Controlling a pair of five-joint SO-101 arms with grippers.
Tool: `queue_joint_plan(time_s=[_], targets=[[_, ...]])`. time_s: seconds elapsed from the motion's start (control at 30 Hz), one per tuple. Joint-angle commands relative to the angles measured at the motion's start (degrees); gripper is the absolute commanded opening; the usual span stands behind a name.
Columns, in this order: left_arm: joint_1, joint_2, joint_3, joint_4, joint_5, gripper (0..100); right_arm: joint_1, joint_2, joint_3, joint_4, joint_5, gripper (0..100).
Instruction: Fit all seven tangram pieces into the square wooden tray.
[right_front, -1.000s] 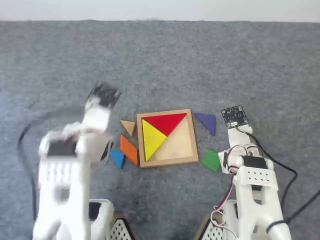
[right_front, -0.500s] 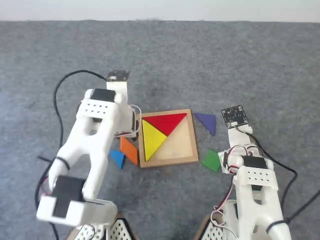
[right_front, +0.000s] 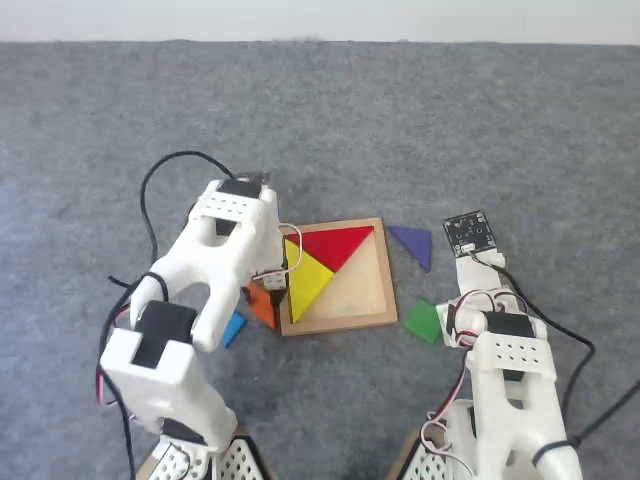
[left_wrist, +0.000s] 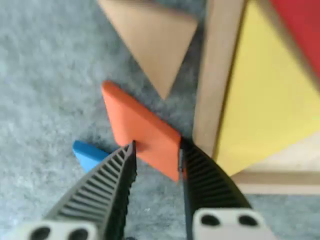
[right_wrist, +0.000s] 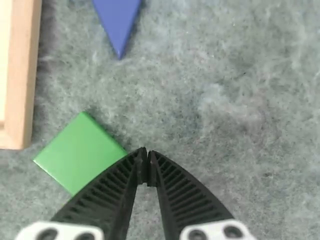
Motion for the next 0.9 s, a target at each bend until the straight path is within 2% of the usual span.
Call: queue_joint_plan(time_s=[0.0, 0.2, 0.4, 0.47, 0.57, 0.7, 0.77, 0.87], targets=[[-3.6, 2.1, -2.6, -1.7, 0.1, 11, -0.2, -1.3, -0.4, -1.2, 0.4, 0.8], [-8.3, 2.2, -3.6, -1.2, -9.6, 11, -0.2, -1.3, -0.4, -1.2, 0.4, 0.8], [-8.7, 2.0, -3.4, -1.4, -11.4, 13, -0.2, -1.3, -0.4, -1.2, 0.4, 0.8], [-8.7, 1.4, -3.9, -2.3, -14.0, 14, -0.2, -1.3, -0.4, -1.4, 0.4, 0.8], [-8.8, -4.4, -1.3, -6.8, -19.0, 13, -0.2, -1.5, 0.4, -2.6, 0.4, 0.8], [-8.4, -19.2, 9.6, -12.7, -19.3, 14, -0.2, -1.7, 0.6, -2.7, 0.4, 0.8], [-7.6, -25.0, 15.0, -12.7, -19.3, 16, -0.2, -1.7, 0.6, -2.7, 0.4, 0.8], [-6.9, -26.9, 17.7, -9.1, -19.3, 23, -0.3, -1.7, 0.6, -2.7, 0.4, 0.8]])
